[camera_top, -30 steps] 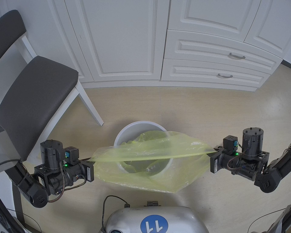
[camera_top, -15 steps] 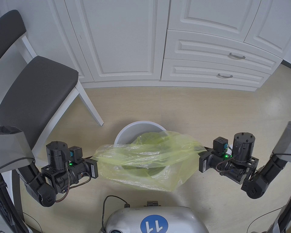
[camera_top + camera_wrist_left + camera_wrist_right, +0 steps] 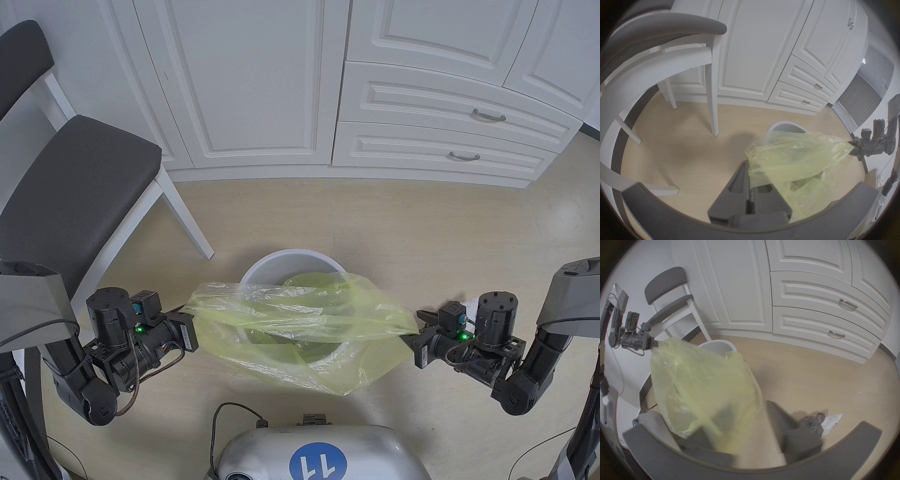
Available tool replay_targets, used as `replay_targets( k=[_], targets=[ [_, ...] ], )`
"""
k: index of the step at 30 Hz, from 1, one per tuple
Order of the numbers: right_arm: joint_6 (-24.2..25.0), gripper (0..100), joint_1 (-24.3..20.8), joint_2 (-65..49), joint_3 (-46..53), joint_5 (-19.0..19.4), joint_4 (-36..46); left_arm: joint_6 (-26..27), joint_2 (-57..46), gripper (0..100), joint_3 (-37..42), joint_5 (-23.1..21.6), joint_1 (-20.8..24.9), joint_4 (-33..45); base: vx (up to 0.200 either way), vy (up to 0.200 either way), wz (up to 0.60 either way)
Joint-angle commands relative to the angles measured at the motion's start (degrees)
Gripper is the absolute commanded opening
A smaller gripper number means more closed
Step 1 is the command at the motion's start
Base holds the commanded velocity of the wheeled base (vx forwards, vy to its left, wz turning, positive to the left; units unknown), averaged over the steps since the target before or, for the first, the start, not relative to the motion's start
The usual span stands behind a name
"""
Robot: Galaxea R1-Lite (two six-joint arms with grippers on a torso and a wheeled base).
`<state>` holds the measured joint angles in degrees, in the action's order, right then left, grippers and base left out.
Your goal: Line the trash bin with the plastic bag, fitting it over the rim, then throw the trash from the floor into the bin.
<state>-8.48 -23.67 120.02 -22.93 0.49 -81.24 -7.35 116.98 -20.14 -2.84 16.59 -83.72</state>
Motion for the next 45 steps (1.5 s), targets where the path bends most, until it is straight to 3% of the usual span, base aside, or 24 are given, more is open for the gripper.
replay_targets(
  k=[1, 3, 4, 5, 7, 10, 17, 22, 24, 27, 28, 29, 31, 33, 34, 35, 36, 37, 45],
  targets=[
    [-3.0, 100, 2.9, -2.9, 4.0, 5.0, -0.1, 0.0, -2.1, 0, 0.5, -0.1, 0.0, 0.0, 0.0, 0.0, 0.0],
    [-7.0, 100, 5.0, -4.7, 6.8, 9.4, -0.6, -0.1, -2.5, 0, 0.4, 0.0, -0.1, 0.0, 0.0, 0.0, 0.0],
    [-7.0, 100, 5.0, -4.7, 6.8, 9.4, -0.6, -0.1, -2.5, 0, 0.4, 0.0, -0.1, 0.0, 0.0, 0.0, 0.0],
    [-11.3, 100, 7.8, -7.3, 10.0, 15.9, -1.9, 0.0, -2.9, 0, 0.4, 0.0, -0.1, 0.0, 0.0, 0.0, 0.0],
    [-13.5, 100, 9.7, -8.3, 12.5, 21.7, -4.1, -0.1, -3.3, 0, 0.5, -0.1, 0.0, -0.1, 0.0, 0.0, 0.0],
    [-14.5, 100, 12.3, -7.4, 15.8, 26.8, -8.8, -0.1, -3.8, 0, 0.5, -0.1, 0.3, 0.1, 0.0, 0.0, 0.0],
    [-13.1, 100, 13.7, -13.8, 22.2, 28.1, -8.8, -0.1, -4.1, 0, 0.5, -0.1, 1.8, 0.1, 0.0, 0.0, 0.0],
    [-10.6, 100, 9.8, -14.1, 22.5, 28.1, -5.2, -0.1, -4.0, 0, 0.6, -0.2, 2.1, 0.4, 0.0, 0.0, 0.0],
    [-7.3, 100, 7.7, -14.4, 21.3, 27.7, -8.5, -0.1, -3.7, 0, 0.6, -0.2, 2.6, 0.4, 0.0, 0.0, 0.0],
    [-4.0, 100, 4.0, -15.2, 20.0, 26.0, -8.8, -0.1, -3.5, 0, 0.6, -0.2, 2.9, 0.4, 0.0, 0.0, 0.0],
    [-2.5, 100, -1.6, -15.3, 15.9, 19.4, -8.8, -0.2, -3.3, 0, 0.4, -0.2, 2.9, 0.4, 0.0, 0.0, 0.0],
    [-2.6, 100, -2.1, -15.3, 15.5, 18.8, -8.8, -0.2, -3.3, 0, 0.4, -0.2, 2.9, 0.4, 0.0, 0.0, 0.0],
    [-5.1, 100, -7.8, -12.5, 9.1, 7.0, -8.8, -0.2, -3.1, 0, 0.3, -0.3, 2.9, 0.5, 0.0, 0.0, 0.0],
    [-6.3, 100, -10.9, -10.9, 4.3, 1.0, -4.4, -0.2, -2.7, 0, 0.4, -0.2, 2.9, 0.3, 0.0, 0.0, 0.0],
    [-6.4, 100, -11.3, -10.9, 3.7, 0.6, -3.4, -0.2, -2.7, 0, 0.4, -0.2, 2.9, 0.3, 0.0, 0.0, 0.0],
    [-6.3, 100, -14.1, -11.2, 0.6, -1.7, 2.9, -0.2, -2.7, 0, 0.5, -0.1, 2.7, 0.1, 0.0, 0.0, 0.0],
    [-6.3, 100, -14.4, -11.3, 0.3, -1.9, 3.5, -0.2, -2.7, 0, 0.5, -0.1, 2.7, 0.1, 0.0, 0.0, 0.0],
    [-6.3, 100, -16.9, -12.9, -3.0, -2.9, 10.0, -0.2, -2.9, 0, 0.5, -0.2, 2.5, 0.1, 0.0, 0.0, 0.0],
    [-6.2, 100, -26.2, -14.5, -17.3, -8.0, 36.2, -0.3, -0.2, 0, -0.6, -0.2, 2.3, -0.1, 0.0, 0.0, 0.0]
  ],
)
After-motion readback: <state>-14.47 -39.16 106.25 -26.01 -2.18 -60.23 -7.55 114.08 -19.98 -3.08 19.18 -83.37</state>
